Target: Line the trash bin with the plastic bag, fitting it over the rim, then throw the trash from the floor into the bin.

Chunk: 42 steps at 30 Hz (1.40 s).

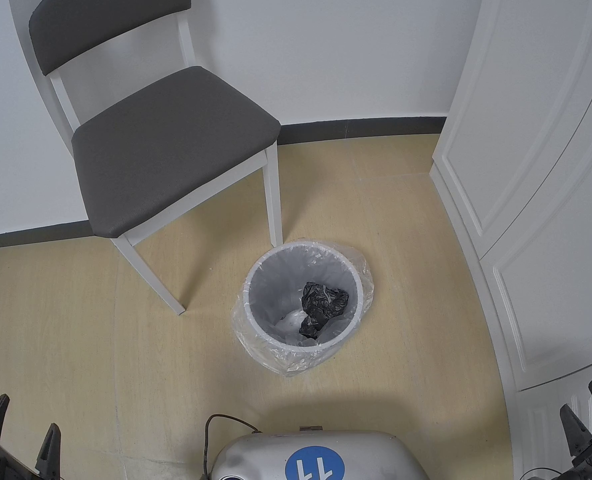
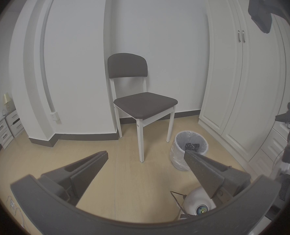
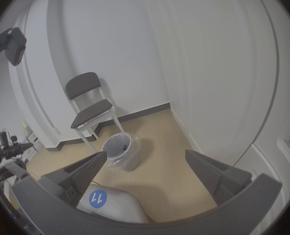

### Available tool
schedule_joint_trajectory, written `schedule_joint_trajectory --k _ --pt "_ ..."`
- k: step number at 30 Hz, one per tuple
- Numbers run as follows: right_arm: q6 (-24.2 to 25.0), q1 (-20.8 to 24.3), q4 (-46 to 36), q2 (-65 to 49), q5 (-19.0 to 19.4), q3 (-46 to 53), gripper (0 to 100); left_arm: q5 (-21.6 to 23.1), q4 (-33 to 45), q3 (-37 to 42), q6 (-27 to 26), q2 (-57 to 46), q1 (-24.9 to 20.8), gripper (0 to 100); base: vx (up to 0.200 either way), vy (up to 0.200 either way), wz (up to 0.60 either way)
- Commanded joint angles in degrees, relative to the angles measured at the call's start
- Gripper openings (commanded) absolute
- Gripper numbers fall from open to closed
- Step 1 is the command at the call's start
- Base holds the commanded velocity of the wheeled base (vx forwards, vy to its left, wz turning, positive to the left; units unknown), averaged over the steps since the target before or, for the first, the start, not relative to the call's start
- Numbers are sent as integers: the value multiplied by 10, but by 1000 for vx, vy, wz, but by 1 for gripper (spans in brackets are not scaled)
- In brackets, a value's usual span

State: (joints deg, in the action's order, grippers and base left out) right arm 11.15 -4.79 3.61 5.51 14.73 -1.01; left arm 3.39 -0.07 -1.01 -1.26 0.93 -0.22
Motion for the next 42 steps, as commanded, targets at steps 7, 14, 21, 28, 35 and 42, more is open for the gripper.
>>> schedule_joint_trajectory --k 7,14,21,28,35,42 --pt "-14 44 -4 10 -108 9 100 -12 0 10 5 -8 0 100 0 0 0" --pt "-63 48 -55 -54 -120 -9 100 -12 0 10 5 -8 0 100 0 0 0" --pt "-152 48 0 -54 -158 8 100 -12 0 10 5 -8 0 100 0 0 0" --pt "-141 48 -29 -54 -88 2 100 -12 0 10 5 -8 0 100 0 0 0" --pt "-99 48 -33 -55 -153 10 100 -12 0 10 5 -8 0 100 0 0 0" --pt "-101 47 -33 -55 -152 10 100 -12 0 10 5 -8 0 100 0 0 0"
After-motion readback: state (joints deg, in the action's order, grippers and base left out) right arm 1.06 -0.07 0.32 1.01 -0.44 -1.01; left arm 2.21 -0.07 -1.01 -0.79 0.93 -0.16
